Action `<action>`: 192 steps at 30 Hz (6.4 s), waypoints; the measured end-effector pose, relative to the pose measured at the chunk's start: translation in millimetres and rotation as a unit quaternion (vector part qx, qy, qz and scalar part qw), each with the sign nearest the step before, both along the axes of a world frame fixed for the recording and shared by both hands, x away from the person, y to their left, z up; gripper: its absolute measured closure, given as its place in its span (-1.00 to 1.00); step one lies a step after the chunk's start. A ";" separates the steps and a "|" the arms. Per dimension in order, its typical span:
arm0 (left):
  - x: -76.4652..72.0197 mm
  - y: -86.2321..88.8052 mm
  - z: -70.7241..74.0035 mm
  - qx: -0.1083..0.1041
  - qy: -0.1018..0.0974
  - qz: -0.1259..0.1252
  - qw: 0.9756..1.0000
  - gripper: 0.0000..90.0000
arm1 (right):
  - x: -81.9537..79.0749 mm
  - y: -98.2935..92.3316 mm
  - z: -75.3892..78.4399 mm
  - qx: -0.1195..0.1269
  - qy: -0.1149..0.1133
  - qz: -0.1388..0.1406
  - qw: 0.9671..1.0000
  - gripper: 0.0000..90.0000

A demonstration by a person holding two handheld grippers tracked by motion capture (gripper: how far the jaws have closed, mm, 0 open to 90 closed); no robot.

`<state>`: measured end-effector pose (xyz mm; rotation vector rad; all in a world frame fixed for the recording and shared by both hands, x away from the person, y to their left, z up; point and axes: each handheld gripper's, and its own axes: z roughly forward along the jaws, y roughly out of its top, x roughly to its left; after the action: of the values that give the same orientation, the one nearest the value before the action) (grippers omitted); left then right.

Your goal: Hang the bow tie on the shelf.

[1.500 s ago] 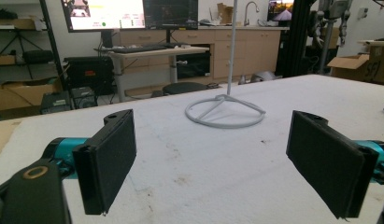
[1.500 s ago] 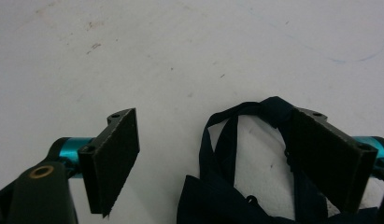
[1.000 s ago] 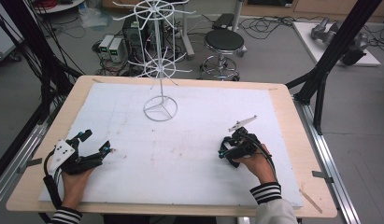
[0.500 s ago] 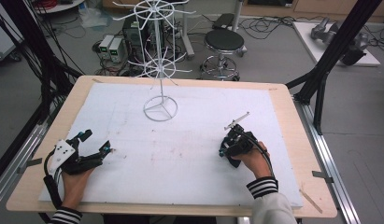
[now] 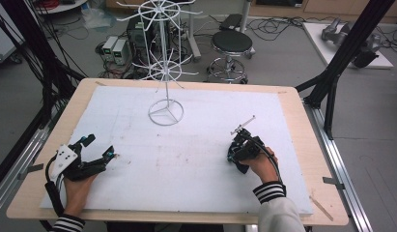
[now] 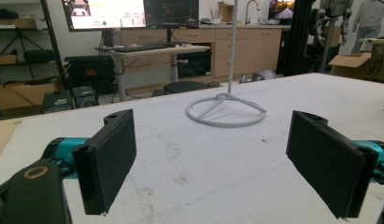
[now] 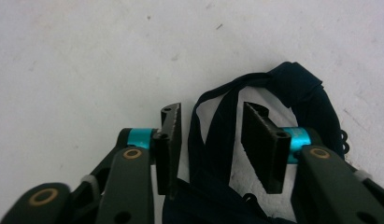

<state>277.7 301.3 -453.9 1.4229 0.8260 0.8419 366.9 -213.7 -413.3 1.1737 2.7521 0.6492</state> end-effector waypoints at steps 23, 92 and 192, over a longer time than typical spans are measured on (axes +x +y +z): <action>-0.2 0.3 -0.1 0.001 0.000 0.000 1.000 -0.63 | 1.1 -0.2 0.1 0.001 0.016 -0.022 1.000 0.96; -0.3 -0.6 -0.2 0.003 -0.002 -0.002 1.000 -0.63 | -24.0 23.0 63.6 0.302 -0.320 -0.031 0.897 0.96; -0.9 1.9 -0.8 -0.011 -0.006 -0.003 1.000 -0.63 | 52.2 136.2 131.6 0.295 -0.330 0.003 0.897 0.95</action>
<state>276.8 303.3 -454.7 1.3987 0.8186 0.8341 419.1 -77.5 -281.7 0.7824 2.0228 1.6083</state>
